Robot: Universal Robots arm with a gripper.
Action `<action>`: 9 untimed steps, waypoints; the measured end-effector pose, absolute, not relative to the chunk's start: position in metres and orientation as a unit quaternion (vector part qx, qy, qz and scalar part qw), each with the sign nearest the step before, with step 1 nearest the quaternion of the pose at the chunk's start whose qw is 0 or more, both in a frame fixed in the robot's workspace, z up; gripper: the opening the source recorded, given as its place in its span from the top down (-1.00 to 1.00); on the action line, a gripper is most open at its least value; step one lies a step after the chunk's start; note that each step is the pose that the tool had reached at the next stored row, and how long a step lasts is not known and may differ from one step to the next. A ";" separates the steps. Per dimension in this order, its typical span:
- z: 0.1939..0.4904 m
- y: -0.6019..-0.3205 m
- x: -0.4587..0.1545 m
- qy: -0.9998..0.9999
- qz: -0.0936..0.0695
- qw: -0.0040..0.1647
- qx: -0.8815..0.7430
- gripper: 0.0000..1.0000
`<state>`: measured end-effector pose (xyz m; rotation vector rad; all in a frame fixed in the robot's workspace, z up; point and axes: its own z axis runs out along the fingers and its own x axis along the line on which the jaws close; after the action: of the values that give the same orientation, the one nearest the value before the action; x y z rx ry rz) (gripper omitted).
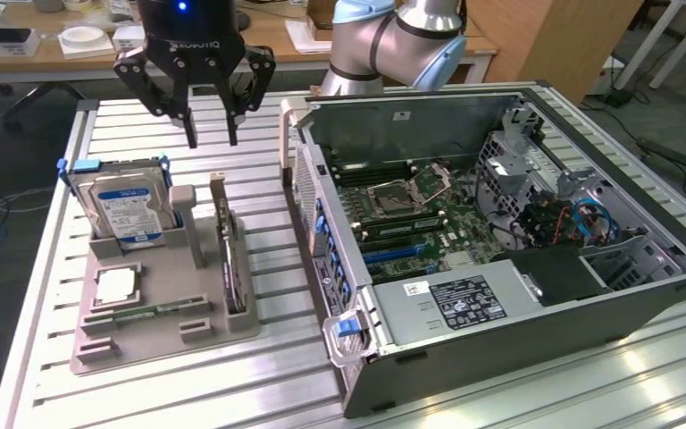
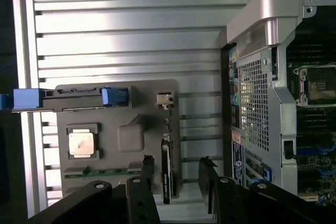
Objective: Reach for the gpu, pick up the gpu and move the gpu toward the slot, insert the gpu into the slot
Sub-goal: 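Pick up the gpu and move the gpu toward the slot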
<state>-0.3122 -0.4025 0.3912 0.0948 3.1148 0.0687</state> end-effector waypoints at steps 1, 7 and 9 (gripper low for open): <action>0.391 -0.403 -0.312 0.999 0.022 0.012 0.026 0.06; 0.390 -0.405 -0.313 1.000 0.022 0.012 0.006 0.06; 0.390 -0.405 -0.313 1.000 0.022 0.011 0.006 0.06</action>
<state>-0.3129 -0.4049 0.3903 0.0179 3.1179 0.0692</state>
